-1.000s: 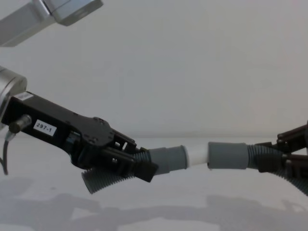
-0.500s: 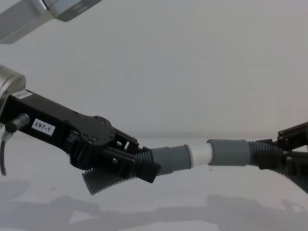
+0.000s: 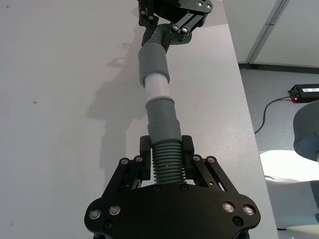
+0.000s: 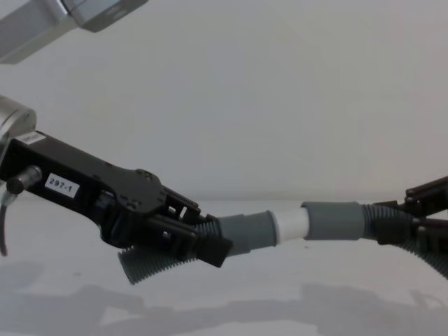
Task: Use both hands to pick up one end of the pipe from the table, align the ends, and insert them.
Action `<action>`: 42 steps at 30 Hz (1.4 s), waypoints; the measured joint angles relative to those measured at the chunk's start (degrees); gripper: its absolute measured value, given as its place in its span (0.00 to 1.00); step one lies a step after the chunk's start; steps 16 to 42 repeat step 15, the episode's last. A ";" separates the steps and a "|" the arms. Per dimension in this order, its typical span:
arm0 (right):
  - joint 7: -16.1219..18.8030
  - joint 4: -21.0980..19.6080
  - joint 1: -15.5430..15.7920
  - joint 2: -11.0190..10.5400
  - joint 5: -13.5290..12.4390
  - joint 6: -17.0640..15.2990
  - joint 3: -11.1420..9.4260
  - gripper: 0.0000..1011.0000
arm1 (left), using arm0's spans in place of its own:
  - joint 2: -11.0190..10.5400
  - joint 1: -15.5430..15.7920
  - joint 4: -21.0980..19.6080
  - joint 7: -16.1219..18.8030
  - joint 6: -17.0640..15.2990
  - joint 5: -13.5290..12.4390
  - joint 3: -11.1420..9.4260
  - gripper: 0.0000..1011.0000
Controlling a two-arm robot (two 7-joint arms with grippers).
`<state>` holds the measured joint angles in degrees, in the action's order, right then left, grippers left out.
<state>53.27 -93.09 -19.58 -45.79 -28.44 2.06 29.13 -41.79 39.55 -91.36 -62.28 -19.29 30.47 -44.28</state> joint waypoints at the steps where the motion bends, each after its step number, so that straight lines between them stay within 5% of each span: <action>1: -0.01 -0.01 0.00 0.00 0.00 0.00 0.01 0.17 | -0.01 0.00 -0.01 0.01 -0.01 0.00 0.00 0.34; 42: -0.08 -0.07 0.00 -0.09 -0.08 0.07 0.04 0.17 | -0.11 0.01 -0.14 0.19 -0.15 0.04 -0.11 0.34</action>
